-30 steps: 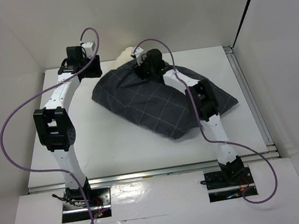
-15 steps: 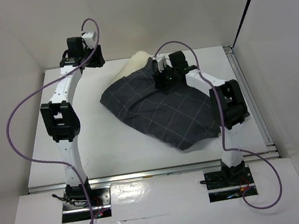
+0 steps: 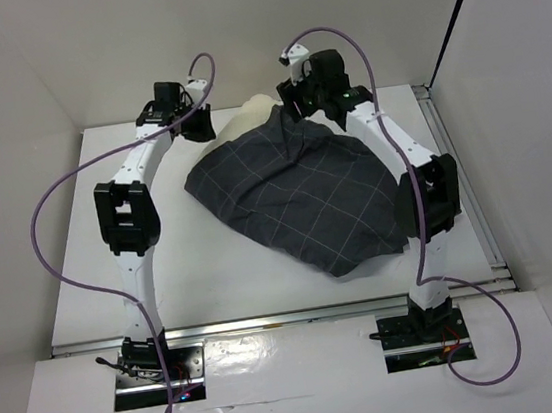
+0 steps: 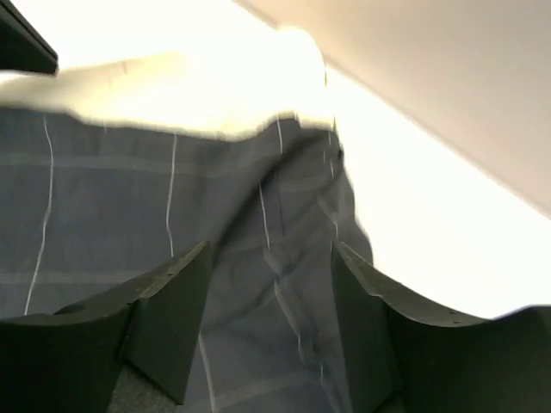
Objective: Put the pillow into the pillowcase
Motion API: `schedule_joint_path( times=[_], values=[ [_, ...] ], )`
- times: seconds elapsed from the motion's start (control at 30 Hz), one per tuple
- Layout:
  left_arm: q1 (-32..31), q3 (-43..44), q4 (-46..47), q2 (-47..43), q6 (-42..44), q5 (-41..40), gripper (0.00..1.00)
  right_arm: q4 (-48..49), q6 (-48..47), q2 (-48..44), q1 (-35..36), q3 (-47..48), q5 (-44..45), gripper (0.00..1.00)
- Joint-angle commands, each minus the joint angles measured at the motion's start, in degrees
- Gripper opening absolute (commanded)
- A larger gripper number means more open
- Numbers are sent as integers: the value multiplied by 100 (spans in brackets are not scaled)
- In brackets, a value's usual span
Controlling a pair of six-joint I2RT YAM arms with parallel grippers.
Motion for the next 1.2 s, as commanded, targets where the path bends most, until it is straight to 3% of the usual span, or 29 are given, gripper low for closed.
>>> schedule_joint_path(
  times=[0.0,0.3,0.5,0.7,0.83,1.0,1.17],
  values=[
    [-33,-22,-355,-28,345,525,16,-1414,-27,-440,-48,14,549,64],
    [-139,-22,-875,-28,601,764,12,-2813,-88,-503,-338,-67,848,52],
    [-191,-206,-745,-273,619,782,12,-3140,-140,-450,-338,-75,734,44],
    [-191,-593,327,-476,276,-649,12,-3263,-211,-318,-338,-471,559,39],
    [-191,-593,661,-362,170,-958,12,-3316,-211,-318,-286,-471,497,34],
    [-191,-655,1100,-362,170,-1450,4,-3316,-158,-318,-285,-664,619,24],
    [-244,-40,796,208,566,-1628,4,-3316,-158,-143,-285,-726,874,18]
  ],
)
